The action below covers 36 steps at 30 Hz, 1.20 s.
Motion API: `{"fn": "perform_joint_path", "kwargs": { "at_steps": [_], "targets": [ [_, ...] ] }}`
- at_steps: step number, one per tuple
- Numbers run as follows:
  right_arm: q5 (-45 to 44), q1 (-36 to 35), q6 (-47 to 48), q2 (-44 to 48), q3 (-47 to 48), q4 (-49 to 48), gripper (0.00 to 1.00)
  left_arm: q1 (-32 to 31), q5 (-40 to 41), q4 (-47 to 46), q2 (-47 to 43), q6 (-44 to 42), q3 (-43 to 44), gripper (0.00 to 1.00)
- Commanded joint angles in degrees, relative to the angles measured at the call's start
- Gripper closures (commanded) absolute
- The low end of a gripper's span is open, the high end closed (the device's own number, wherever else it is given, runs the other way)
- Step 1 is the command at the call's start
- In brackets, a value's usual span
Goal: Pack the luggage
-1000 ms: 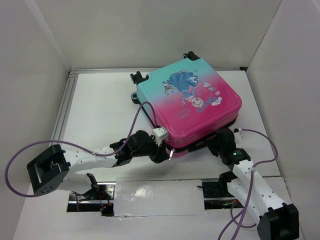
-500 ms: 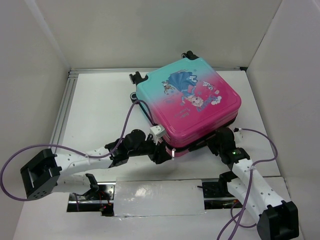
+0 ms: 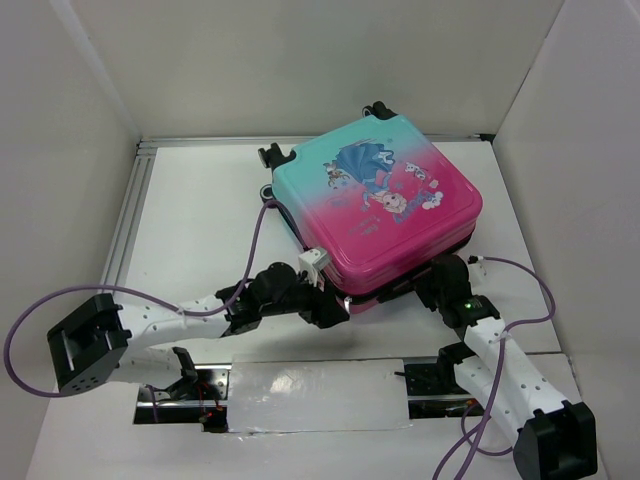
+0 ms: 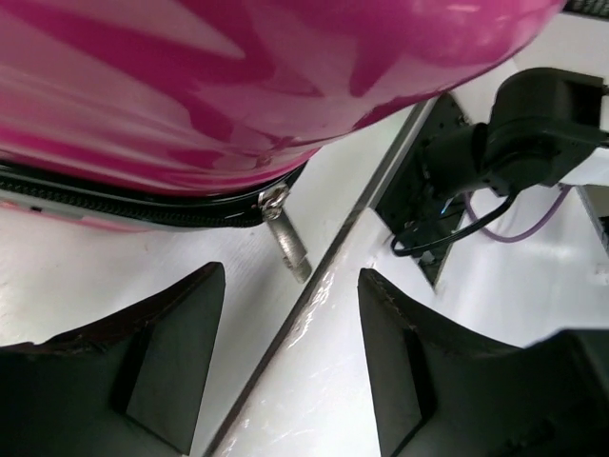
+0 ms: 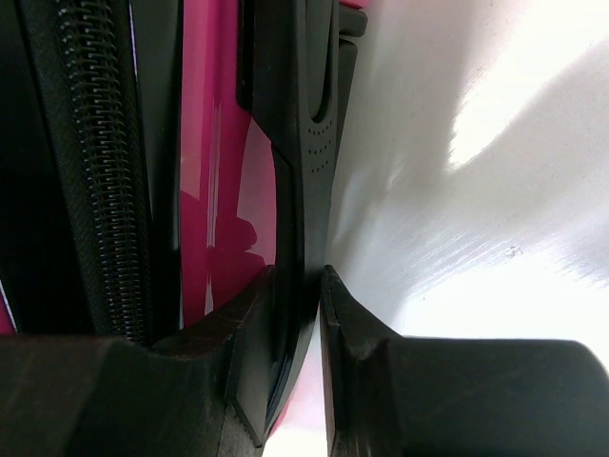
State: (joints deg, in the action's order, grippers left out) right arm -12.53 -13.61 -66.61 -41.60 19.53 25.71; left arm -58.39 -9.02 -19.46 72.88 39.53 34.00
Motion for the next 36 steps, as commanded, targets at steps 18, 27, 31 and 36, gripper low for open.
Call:
{"fn": "perform_joint_path", "kwargs": {
  "at_steps": [18, 27, 31, 36],
  "targets": [
    [-2.23, 1.39, 2.88, 0.38, -3.8, -0.93, 0.74, -4.8, 14.38, -19.1, 5.52, 14.17, -3.41, 0.46],
    [-1.18, 2.44, 3.42, 0.38, -4.32, -1.46, 0.81, -5.86, 16.49, -26.41, 8.68, 15.32, -4.56, 0.79],
    [-1.18, 3.06, 4.47, 0.38, -4.32, -1.46, 0.86, -5.86, 17.37, -26.42, 8.69, 13.83, -5.08, 0.97],
    [0.75, 4.47, 6.22, -0.31, -4.32, -3.74, 1.0, -5.86, 21.93, -19.48, 4.21, 6.64, -6.75, 1.0]
  ]
}}
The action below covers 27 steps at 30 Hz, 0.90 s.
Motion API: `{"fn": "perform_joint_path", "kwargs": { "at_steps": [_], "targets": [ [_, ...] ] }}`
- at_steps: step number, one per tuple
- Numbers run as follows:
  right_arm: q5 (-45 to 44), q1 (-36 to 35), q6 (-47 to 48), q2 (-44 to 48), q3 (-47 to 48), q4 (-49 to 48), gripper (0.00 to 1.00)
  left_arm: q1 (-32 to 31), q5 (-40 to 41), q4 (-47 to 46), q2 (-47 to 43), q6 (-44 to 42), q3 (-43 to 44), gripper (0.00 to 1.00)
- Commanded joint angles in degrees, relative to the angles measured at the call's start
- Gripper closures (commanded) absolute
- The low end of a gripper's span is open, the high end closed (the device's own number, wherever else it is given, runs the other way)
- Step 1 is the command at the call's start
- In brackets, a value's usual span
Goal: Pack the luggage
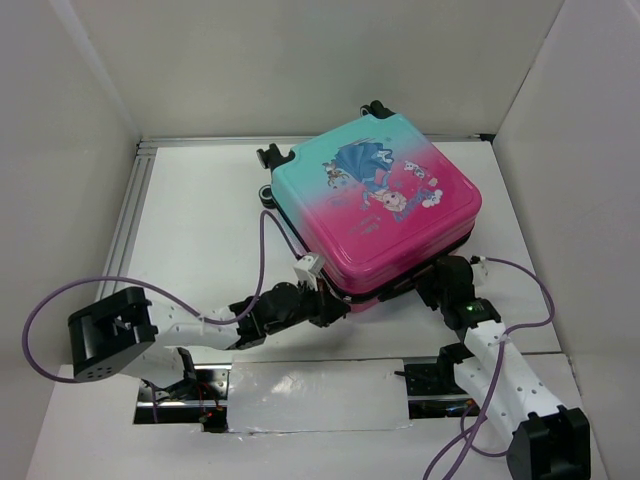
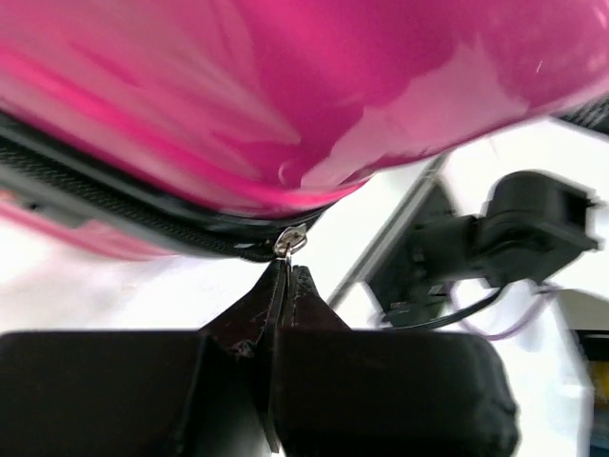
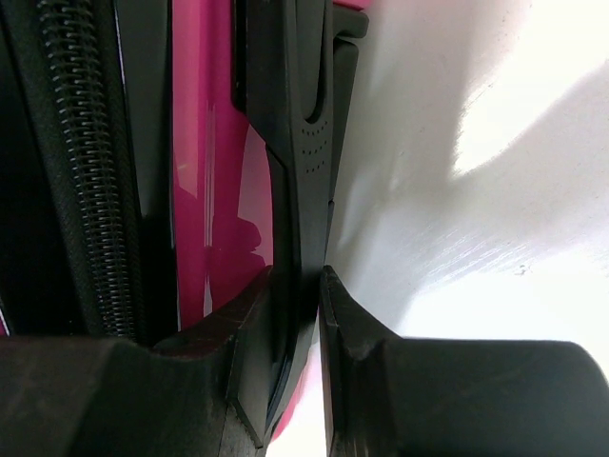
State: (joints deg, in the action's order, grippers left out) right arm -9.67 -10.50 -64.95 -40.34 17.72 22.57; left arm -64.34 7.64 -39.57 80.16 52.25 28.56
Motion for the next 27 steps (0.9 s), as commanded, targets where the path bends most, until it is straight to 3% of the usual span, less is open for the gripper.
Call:
{"fn": "perform_joint_path", "kwargs": {
  "at_steps": [1, 8, 13, 18, 22, 27],
  "targets": [
    [-2.11, 1.88, 4.57, -2.2, -2.51, -0.59, 1.0, 0.09, 6.67, 2.38, -4.99, -8.19, -1.31, 1.0],
    [-1.05, 4.35, 8.69, -4.14, -0.58, -2.44, 1.0, 0.09, 8.26, 10.03, -9.06, -26.21, -2.36, 1.0],
    [-0.44, 5.49, 10.46, -5.19, 0.47, -3.67, 1.0, 0.09, 13.0, 12.06, -7.58, -29.57, -0.53, 1.0],
    [0.61, 6.02, 12.48, -7.12, 1.09, -4.2, 1.0, 4.56, 13.54, 12.06, -6.42, -31.59, 0.1, 1.0],
    [1.67, 6.55, 13.18, -8.35, 1.09, -5.86, 1.0, 9.49, 9.32, 11.11, -7.73, -32.83, -0.52, 1.0],
    [2.81, 7.07, 14.32, -10.28, 1.09, -7.19, 1.0, 10.63, 0.65, 10.49, -7.74, -35.72, -0.52, 1.0]
  ]
}}
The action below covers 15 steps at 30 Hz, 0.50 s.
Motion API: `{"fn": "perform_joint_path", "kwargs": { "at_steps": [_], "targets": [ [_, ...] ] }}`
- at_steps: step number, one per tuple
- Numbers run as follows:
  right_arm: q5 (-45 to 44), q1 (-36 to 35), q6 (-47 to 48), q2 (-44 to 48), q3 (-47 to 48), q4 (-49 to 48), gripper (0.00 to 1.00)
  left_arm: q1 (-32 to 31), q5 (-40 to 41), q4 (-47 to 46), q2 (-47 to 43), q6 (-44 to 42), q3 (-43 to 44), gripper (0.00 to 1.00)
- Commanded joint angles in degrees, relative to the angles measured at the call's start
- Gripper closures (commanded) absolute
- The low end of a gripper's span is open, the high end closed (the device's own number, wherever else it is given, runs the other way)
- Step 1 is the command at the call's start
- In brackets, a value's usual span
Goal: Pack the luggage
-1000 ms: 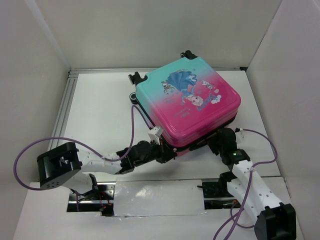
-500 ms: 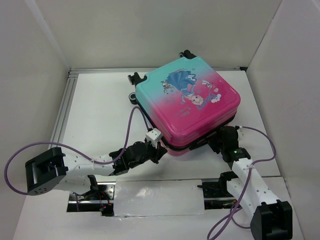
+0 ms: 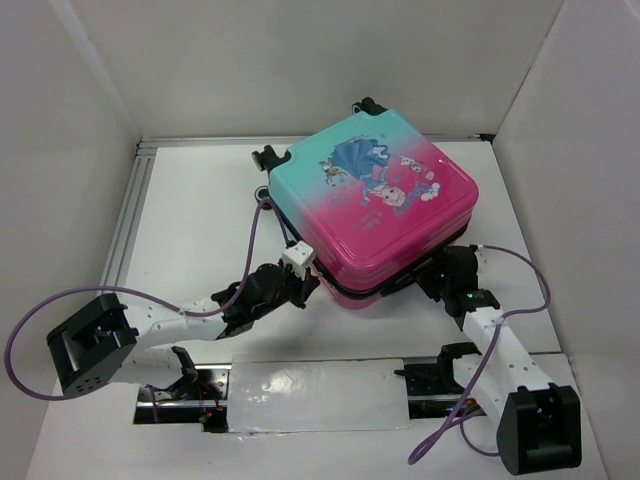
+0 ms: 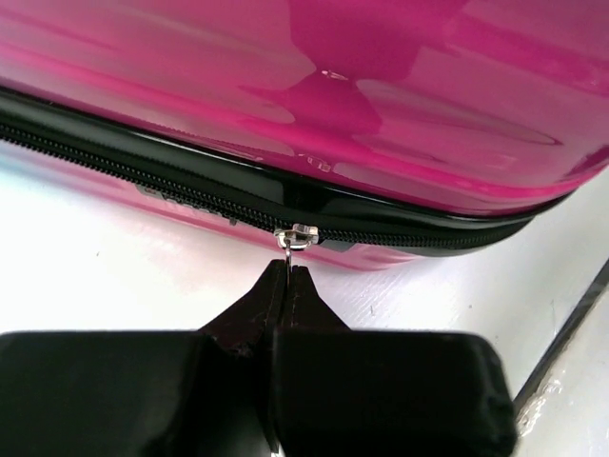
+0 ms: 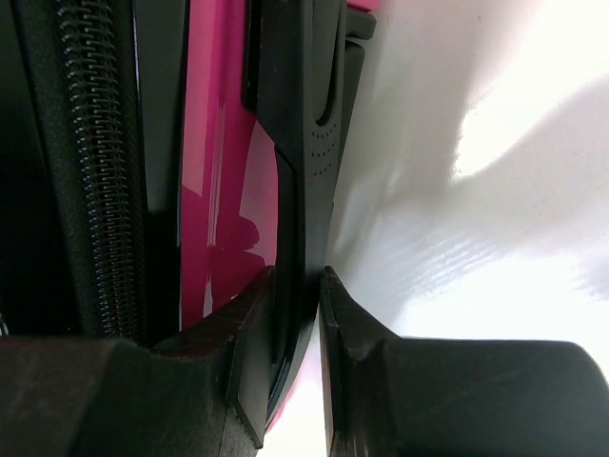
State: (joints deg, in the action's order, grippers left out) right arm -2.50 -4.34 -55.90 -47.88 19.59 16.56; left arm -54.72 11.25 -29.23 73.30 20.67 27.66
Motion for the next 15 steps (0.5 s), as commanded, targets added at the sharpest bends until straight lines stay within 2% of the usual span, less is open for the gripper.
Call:
{"fn": "perform_joint_path", "kwargs": {
  "at_steps": [1, 2, 3, 4, 5, 7, 9, 10, 11, 12, 15],
  "targets": [
    [-4.35, 0.91, 5.27, -3.44, -0.79, -1.18, 1.0, 1.02, -3.51, 0.14, -0.88, -2.66, 0.38, 0.99],
    [-4.35, 0.91, 5.27, -3.45, -0.79, -1.7, 1.0, 1.02, -4.03, 0.14, -0.88, -1.87, 0.38, 0.92],
    [-4.35, 0.91, 5.8, -4.06, -0.79, -1.7, 1.0, 1.02, -4.04, 0.14, -0.88, -0.9, 0.38, 0.79],
    [-4.35, 0.91, 6.5, -4.67, -0.79, -2.31, 1.0, 1.02, -4.04, 0.84, -1.92, 0.59, 0.38, 0.63],
    [-4.35, 1.43, 6.5, -4.68, -0.79, -2.32, 1.0, 1.02, -3.17, 2.06, -2.8, 1.39, -0.23, 0.35],
    [-4.35, 2.22, 9.65, -6.78, 0.79, -3.11, 1.0, 1.02, -0.19, 3.65, -5.78, 1.39, -1.29, 0.01],
    [-4.35, 2.84, 12.81, -9.76, 2.72, -5.3, 1.0, 2.15, 4.37, 7.15, -12.54, 2.1, -2.34, 0.0],
    [-4.35, 3.45, 16.92, -12.65, 4.73, -6.0, 1.0, 4.86, 7.27, 9.35, -17.44, 2.1, -2.35, 0.0],
    [-4.35, 3.46, 16.96, -12.68, 4.75, -6.01, 1.0, 4.88, 7.3, 9.37, -19.57, 2.1, -1.48, 0.0],
    [-4.35, 4.07, 19.23, -15.99, 6.93, -6.01, 1.0, 8.89, 9.65, 12.15, -21.25, 2.1, -0.42, 0.0],
    [-1.37, 4.69, 23.46, -21.01, 11.32, -8.12, 1.0, 16.9, 10.2, 15.16, -23.29, 2.62, 5.81, 0.0]
  ]
}}
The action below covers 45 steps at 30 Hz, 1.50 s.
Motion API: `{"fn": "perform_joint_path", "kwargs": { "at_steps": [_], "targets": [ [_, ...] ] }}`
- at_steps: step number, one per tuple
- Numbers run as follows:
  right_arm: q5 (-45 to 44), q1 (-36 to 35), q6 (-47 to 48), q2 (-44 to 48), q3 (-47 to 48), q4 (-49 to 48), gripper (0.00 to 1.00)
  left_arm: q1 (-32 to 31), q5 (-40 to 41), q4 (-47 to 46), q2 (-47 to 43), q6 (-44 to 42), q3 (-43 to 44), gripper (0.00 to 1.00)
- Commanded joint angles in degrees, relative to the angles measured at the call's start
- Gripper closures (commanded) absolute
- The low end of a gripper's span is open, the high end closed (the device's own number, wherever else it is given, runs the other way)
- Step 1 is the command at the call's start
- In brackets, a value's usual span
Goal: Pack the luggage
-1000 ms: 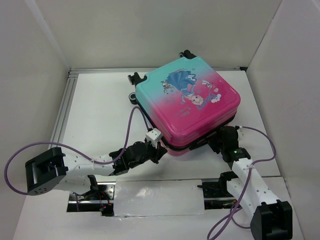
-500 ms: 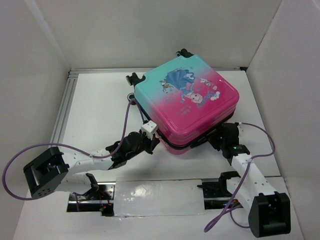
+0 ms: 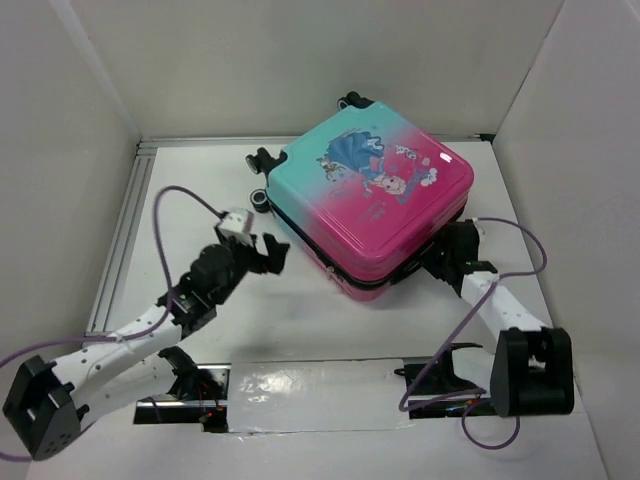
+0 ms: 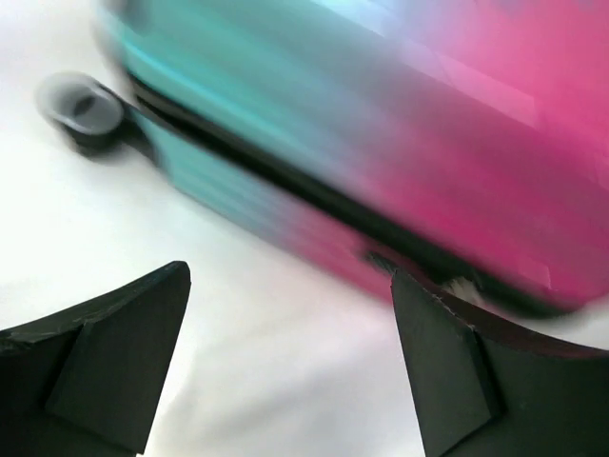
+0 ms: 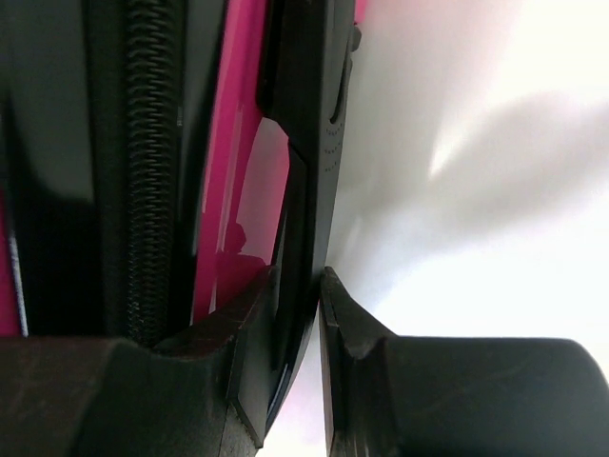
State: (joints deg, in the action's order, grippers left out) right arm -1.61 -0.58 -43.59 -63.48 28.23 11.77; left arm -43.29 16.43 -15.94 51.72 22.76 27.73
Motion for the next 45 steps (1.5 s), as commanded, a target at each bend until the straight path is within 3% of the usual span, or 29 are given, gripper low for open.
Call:
{"fn": "perform_joint_path", "kwargs": {
  "at_steps": [1, 3, 4, 7, 10, 11, 12, 16, 22, 26, 28, 31, 37, 45],
  "targets": [
    [-0.87, 0.93, 14.56, -8.82, 3.93, -3.85, 1.0, 10.98, 3.45, 3.1, -1.71, 1.22, 7.5, 0.0],
    [4.65, 1.46, 19.4, -12.26, 8.13, -5.79, 1.0, 16.71, 1.69, 3.9, 0.82, 3.59, 12.34, 0.0],
    [6.07, 0.94, 24.64, -16.37, 9.72, -6.75, 1.0, 23.01, -3.45, 3.9, 4.31, 4.56, 14.18, 0.0],
    [7.85, -1.78, 32.93, -25.07, 16.22, -6.23, 1.0, 31.74, -11.3, 4.52, 11.53, 5.02, 23.4, 0.0],
    [8.45, -4.43, 39.53, -28.7, 17.74, -6.66, 1.0, 32.74, -11.94, 3.12, 23.46, -2.24, 36.56, 0.0],
    [8.46, -4.43, 39.55, -29.41, 17.74, -6.67, 1.0, 32.74, -11.94, 3.11, 23.51, -3.5, 36.61, 0.0],
    [10.81, -4.43, 40.59, -29.42, 17.22, -8.24, 1.0, 33.26, -12.64, 4.5, 28.56, -4.47, 43.57, 0.0],
    [14.51, -4.43, 45.86, -32.13, 19.04, -9.48, 1.0, 36.42, -17.82, 17.15, 44.02, -3.7, 63.78, 0.03],
    [18.93, -5.13, 54.58, -39.6, 23.8, -8.96, 1.0, 41.35, -22.57, 21.04, 54.7, -3.16, 72.8, 0.06],
    [21.02, -5.13, 56.69, -42.33, 27.4, -8.25, 1.0, 43.11, -26.79, 29.26, 63.75, -4.12, 82.28, 0.2],
    [21.56, -5.13, 57.91, -43.03, 29.42, -8.25, 1.0, 43.11, -28.02, 31.06, 64.99, -4.75, 82.31, 0.21],
    [20.94, -5.13, 61.24, -44.88, 33.46, -5.71, 1.0, 41.98, -28.55, 28.96, 60.62, -4.14, 72.24, 0.24],
    [21.46, -4.61, 65.74, -50.94, 44.78, 0.09, 1.0, 37.93, -26.01, 23.95, 43.74, -2.38, 49.64, 0.31],
    [20.94, -3.03, 67.94, -59.99, 56.57, 4.04, 1.0, 26.25, -22.41, 23.16, 29.85, 0.26, 35.5, 0.35]
  ]
}}
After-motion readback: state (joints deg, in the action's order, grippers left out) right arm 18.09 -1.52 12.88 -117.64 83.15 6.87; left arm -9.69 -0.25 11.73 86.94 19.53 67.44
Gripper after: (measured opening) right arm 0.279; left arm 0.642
